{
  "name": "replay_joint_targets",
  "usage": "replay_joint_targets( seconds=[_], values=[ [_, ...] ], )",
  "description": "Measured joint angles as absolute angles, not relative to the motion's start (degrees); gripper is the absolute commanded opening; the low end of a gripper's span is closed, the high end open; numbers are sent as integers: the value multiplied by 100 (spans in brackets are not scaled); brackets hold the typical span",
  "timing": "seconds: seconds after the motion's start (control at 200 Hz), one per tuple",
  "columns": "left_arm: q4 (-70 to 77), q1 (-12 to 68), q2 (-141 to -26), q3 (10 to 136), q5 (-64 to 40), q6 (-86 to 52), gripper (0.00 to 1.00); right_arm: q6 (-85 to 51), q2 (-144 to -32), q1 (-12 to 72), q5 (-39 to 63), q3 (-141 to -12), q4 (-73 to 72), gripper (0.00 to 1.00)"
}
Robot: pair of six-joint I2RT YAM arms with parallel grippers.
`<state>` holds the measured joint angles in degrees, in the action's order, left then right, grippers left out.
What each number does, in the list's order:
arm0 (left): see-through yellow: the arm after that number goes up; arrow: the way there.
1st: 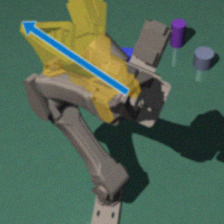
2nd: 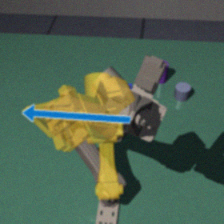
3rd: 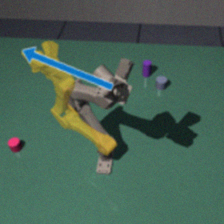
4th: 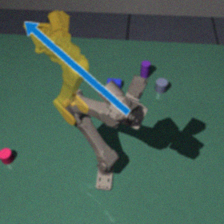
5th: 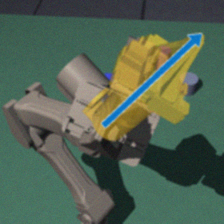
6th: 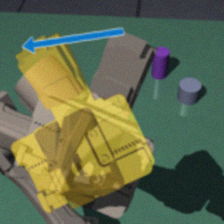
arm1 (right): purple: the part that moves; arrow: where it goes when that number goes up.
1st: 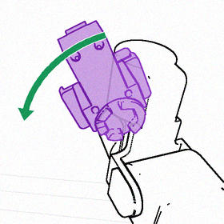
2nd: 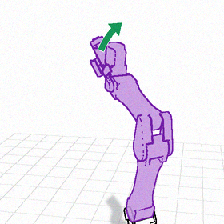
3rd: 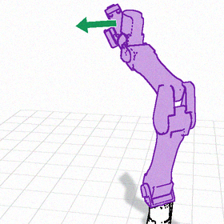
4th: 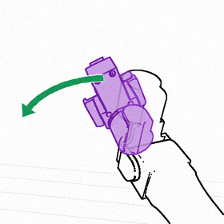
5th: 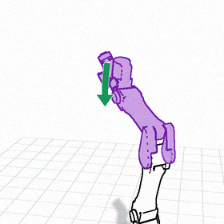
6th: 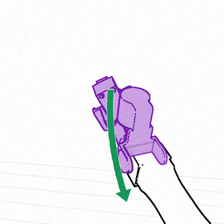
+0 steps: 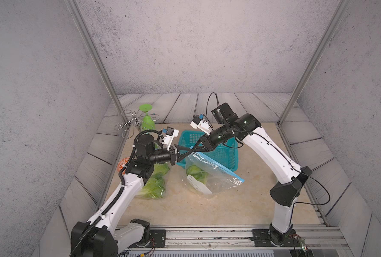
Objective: Put the chinese cabbages into a zipper bag and zip it
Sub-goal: Zip the zipper on the zipper food storage bag.
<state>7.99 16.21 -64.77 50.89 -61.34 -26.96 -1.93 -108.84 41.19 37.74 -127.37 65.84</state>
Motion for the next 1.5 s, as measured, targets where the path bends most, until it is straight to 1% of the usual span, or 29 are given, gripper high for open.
replay_joint_targets(
  seconds=[0.275, 0.43, 0.786, 1.496],
  values=[
    [784, 1625, -6510, 5089, -6110, -2696, 0, -259, -10927, 4106, 3966, -12731, 6567, 15],
    [773, 1625, -6510, 5089, -6045, -2703, 0, -298, -10927, 4082, 4047, -12663, 6488, 12],
    [609, 1625, -6514, 5085, -5721, -2908, 0, -331, -10656, 3977, 4104, -11841, 5951, 8],
    [661, 1361, -6479, 5083, -5269, -3229, 0, -272, -9902, 3747, 3894, -10698, 5902, 6]
  ],
)
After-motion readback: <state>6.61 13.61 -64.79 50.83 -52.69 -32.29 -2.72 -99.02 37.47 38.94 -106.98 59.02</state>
